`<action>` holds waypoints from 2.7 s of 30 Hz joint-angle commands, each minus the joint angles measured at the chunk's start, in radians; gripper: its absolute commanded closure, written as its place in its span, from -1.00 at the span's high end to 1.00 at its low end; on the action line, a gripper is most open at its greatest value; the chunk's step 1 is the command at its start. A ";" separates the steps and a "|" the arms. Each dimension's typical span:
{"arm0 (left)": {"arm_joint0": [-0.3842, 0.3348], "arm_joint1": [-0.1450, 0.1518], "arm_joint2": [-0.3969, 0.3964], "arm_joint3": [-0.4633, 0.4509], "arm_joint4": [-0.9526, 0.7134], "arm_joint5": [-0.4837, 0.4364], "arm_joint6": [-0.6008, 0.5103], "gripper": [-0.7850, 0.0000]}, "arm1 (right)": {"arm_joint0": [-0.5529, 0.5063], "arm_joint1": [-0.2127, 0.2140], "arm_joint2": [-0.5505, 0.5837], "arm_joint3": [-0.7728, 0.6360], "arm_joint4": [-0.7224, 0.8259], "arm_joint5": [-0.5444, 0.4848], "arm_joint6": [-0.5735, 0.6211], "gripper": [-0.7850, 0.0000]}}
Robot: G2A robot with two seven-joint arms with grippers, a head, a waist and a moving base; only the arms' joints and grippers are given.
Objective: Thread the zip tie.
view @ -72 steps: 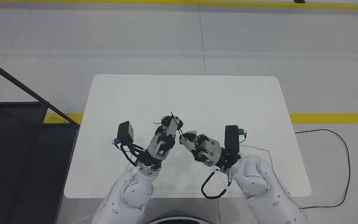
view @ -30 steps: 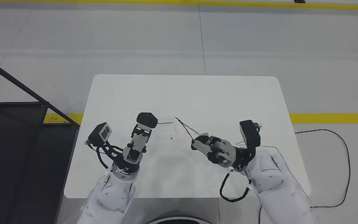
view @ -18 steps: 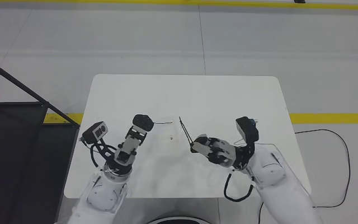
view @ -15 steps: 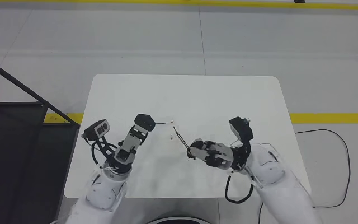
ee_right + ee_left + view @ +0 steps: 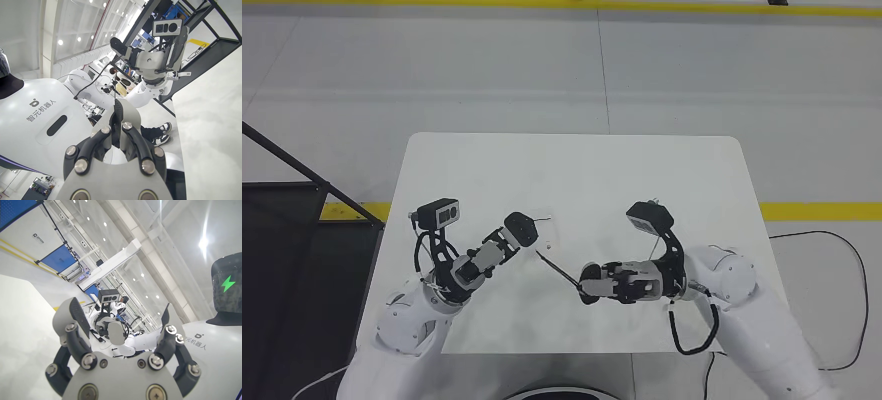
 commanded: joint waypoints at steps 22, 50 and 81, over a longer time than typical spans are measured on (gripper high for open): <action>-0.045 0.030 -0.007 0.057 -0.370 0.140 -0.366 0.30 | 0.037 -0.010 -0.039 0.044 0.120 0.082 0.082 -1.00; -0.078 0.042 0.027 0.090 -0.377 0.146 -0.443 -0.54 | 0.093 -0.034 -0.075 0.130 0.149 0.129 0.129 -1.00; -0.086 0.051 0.038 0.088 -0.371 0.145 -0.418 -1.00 | 0.083 -0.041 -0.063 0.122 0.127 0.141 0.141 -1.00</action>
